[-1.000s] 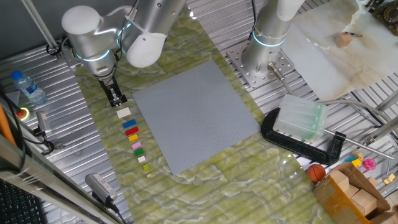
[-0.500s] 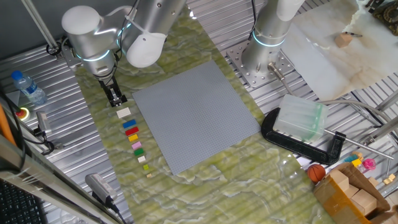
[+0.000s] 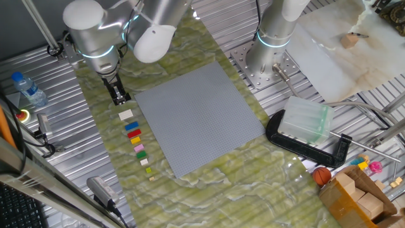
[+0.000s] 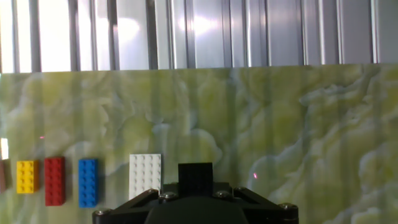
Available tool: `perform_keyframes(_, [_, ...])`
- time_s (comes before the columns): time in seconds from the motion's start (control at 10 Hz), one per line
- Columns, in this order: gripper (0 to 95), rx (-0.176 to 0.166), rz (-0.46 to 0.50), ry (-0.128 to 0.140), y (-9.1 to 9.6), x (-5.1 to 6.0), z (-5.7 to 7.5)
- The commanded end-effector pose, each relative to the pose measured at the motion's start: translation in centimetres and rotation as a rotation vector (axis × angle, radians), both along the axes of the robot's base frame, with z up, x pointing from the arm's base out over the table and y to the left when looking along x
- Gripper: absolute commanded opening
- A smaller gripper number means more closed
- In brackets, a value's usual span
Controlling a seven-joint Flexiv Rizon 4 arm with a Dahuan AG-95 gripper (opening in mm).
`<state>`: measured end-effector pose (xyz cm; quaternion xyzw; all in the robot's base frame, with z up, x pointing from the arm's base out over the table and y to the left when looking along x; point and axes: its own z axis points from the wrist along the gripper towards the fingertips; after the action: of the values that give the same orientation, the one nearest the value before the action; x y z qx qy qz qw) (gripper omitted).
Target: Build with small Lego blocks
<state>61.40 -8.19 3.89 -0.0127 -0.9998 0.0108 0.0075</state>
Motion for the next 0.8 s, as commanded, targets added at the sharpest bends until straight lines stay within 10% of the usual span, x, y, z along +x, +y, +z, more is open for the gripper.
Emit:
perform_keyframes(0.1, [0.0,0.002,0.004,-0.001,0.2,-0.1,0.2])
perform_keyframes(0.8, [0.0,0.000,0.001,0.002,1.8,-2.1,0.2])
